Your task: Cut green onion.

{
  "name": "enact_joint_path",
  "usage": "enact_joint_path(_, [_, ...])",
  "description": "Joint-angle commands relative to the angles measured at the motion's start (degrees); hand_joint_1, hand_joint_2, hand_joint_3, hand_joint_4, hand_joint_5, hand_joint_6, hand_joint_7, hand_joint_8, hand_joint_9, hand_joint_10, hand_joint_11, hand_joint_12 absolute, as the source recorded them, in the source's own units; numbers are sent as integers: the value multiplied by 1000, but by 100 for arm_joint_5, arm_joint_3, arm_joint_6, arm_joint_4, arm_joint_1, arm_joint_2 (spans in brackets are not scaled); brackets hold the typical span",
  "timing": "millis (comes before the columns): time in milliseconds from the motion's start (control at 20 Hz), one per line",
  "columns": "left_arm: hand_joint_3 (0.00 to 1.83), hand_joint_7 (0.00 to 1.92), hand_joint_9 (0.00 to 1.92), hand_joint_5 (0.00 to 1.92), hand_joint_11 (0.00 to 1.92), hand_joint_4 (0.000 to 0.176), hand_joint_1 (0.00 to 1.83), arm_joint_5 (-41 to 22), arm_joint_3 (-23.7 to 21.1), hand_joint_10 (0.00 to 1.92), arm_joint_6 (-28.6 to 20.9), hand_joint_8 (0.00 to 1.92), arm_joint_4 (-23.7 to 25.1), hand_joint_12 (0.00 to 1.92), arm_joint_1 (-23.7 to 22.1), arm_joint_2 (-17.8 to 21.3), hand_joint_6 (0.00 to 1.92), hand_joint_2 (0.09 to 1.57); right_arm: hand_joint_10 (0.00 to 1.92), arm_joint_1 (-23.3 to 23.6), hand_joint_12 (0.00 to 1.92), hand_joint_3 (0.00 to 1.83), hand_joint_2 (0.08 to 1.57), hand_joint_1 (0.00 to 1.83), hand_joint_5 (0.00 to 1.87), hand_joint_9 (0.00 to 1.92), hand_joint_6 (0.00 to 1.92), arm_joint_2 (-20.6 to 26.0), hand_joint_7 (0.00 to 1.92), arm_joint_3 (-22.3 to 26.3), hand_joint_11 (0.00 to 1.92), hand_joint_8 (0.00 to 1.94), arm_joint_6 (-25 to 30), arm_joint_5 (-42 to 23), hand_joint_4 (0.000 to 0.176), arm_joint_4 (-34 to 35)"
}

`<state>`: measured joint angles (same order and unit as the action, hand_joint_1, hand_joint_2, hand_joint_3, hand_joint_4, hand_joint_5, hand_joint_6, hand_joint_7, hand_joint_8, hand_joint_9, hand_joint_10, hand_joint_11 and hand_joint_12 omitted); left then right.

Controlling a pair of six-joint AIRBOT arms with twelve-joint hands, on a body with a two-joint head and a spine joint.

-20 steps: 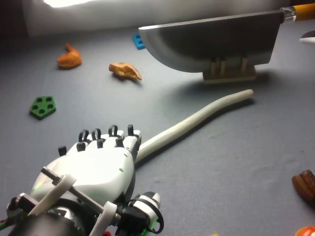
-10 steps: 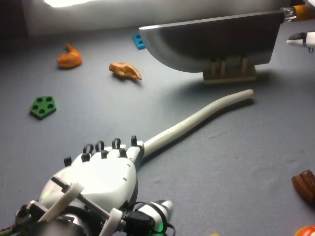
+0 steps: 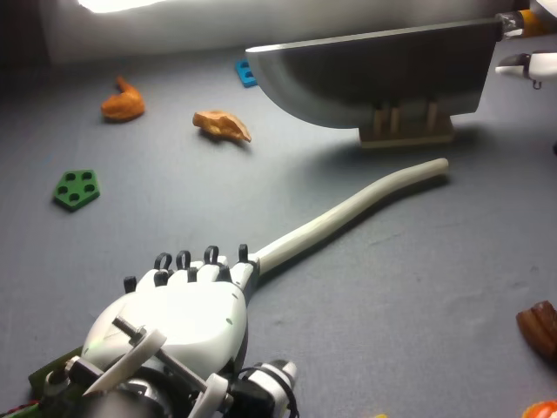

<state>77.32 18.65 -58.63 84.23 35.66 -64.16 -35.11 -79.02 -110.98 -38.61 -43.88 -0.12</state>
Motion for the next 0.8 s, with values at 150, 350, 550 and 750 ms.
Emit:
enact_joint_path(150, [2,82,71,99,0,39,475,260,96,2,-5,2,529,409,30,-43,5,1303,0,96,0,0,984,1086,0,0,0,-10,0,-156,0,0,88,-645,6,202])
enact_joint_path(350, [7,69,66,96,0,36,458,302,198,1,-4,0,548,351,147,-45,1,1321,330,76,591,1,996,1076,280,183,308,-86,369,-251,0,164,86,-639,0,203])
enact_joint_path(550, [3,61,67,77,0,40,421,316,257,2,-2,1,714,360,167,-45,2,1332,1561,33,1696,5,1017,1108,283,180,1546,-193,342,-384,0,1392,86,-598,0,233])
enact_joint_path(750, [1,49,65,90,0,44,439,563,256,2,4,1,760,374,157,-152,7,1332,1747,-10,1919,87,1129,1100,699,367,1380,-238,494,-388,155,1605,86,-600,0,234])
